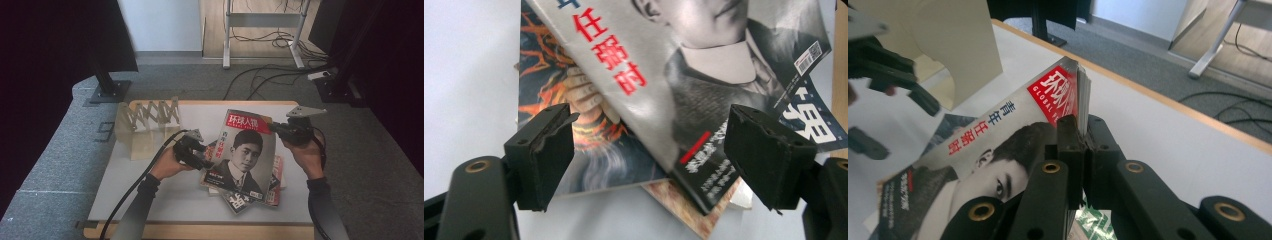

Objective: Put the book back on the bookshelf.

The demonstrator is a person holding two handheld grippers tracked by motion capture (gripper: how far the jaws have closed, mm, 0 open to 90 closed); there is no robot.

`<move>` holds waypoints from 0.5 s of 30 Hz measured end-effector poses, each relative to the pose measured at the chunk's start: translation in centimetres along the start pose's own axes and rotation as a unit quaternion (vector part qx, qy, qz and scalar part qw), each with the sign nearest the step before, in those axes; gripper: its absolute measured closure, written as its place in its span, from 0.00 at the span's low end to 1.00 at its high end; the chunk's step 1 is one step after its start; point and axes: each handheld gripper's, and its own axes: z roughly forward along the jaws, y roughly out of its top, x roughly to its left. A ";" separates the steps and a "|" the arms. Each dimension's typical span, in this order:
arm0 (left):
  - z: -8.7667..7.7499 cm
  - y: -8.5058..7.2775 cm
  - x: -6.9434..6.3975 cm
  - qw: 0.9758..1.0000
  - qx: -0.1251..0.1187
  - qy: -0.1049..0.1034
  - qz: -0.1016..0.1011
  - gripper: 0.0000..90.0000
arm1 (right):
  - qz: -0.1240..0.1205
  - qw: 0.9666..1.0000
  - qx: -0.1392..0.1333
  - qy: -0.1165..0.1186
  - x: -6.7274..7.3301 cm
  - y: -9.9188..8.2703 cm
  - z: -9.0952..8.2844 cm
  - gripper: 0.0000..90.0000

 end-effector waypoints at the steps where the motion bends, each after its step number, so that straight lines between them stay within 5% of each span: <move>1: 0.1 0.2 0.1 1.000 0.001 -0.003 0.002 0.23 | -0.003 1.000 -0.003 0.001 0.1 0.2 -0.3 0.96; 8: 1.5 1.9 0.4 0.999 0.019 -0.037 0.027 0.35 | -0.028 0.999 -0.026 0.021 1.1 1.1 -2.0 0.96; 15: 2.2 2.4 1.5 0.997 0.015 -0.080 0.019 0.43 | -0.040 0.998 -0.043 0.038 1.6 1.6 -2.7 0.96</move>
